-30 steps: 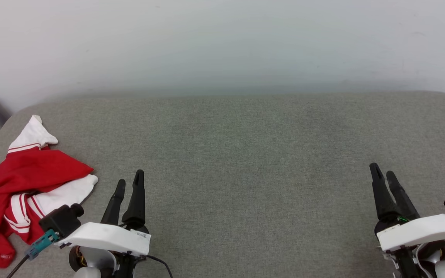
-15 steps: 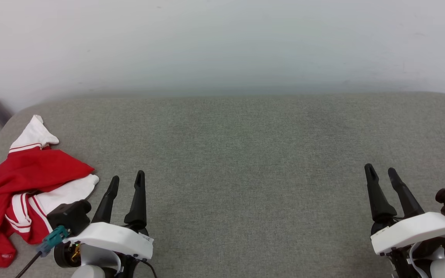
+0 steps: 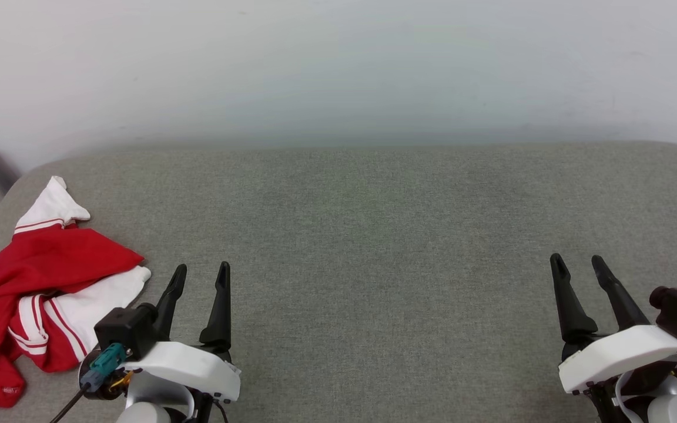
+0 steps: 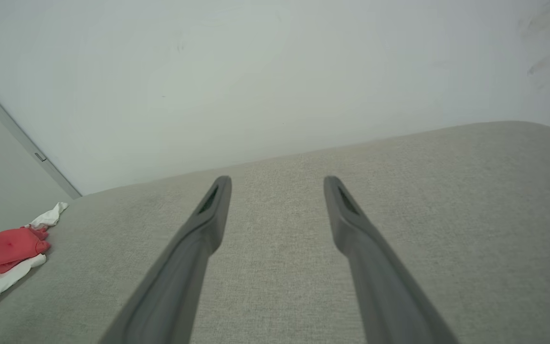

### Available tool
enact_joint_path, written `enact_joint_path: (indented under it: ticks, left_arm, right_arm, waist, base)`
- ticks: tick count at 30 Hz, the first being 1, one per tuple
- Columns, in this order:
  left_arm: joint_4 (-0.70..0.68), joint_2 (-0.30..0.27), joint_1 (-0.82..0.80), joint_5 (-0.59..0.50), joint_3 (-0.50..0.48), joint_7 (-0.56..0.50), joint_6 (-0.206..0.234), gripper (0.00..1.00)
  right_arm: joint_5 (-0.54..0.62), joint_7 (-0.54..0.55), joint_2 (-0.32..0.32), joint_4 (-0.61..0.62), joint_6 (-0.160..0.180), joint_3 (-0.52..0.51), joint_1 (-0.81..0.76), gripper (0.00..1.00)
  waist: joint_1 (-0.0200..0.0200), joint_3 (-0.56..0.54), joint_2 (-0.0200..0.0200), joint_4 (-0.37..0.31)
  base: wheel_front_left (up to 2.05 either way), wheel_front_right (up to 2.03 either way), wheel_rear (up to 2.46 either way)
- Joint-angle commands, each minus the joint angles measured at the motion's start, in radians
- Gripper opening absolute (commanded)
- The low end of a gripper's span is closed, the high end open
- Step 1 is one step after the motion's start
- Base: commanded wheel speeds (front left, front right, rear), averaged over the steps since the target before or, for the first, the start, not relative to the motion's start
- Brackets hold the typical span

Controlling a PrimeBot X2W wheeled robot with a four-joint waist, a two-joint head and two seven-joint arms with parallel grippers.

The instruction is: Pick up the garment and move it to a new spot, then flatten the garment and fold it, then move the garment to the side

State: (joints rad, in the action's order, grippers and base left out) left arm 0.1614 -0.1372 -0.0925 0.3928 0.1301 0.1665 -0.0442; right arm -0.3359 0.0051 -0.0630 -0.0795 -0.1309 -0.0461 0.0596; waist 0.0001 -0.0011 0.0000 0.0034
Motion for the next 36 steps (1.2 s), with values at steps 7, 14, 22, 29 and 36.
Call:
enact_joint_path:
  ticks: [7,14,22,29,36]
  left_arm:
    - [0.007,-0.009,-0.026,-0.066,0.019,0.024,0.002,1.0]
    - [0.013,-0.001,-0.025,-0.101,0.019,0.039,0.003,1.0]
    - [0.022,0.007,-0.027,-0.143,0.008,0.058,-0.006,1.0]
    - [0.035,0.014,-0.022,-0.178,0.0,0.071,-0.01,1.0]
    - [0.053,0.021,-0.023,-0.209,-0.006,0.084,-0.019,1.0]
  right_arm:
    - [0.083,-0.005,0.004,0.025,0.0,-0.001,-0.004,1.0]
    - [0.143,-0.014,0.008,0.034,0.0,-0.005,-0.005,1.0]
    - [0.202,-0.025,0.012,0.041,0.0,-0.013,-0.01,1.0]
    - [0.226,-0.038,0.013,0.044,0.0,-0.015,-0.018,1.0]
    - [0.252,-0.049,0.014,0.05,0.0,-0.019,-0.023,1.0]
  waist:
    - [-0.0001,0.001,0.0,0.001]
    - [-0.0001,0.002,0.0,0.002]
    - [-0.0001,0.004,0.0,0.004]
    - [-0.0001,0.004,0.0,0.004]
    - [-0.0001,0.005,0.0,0.003]
  base:
    - [0.0,0.0,0.0]
    - [0.0,0.0,0.0]
    - [0.0,0.0,0.0]
    - [0.0,0.0,0.0]
    - [0.0,0.0,0.0]
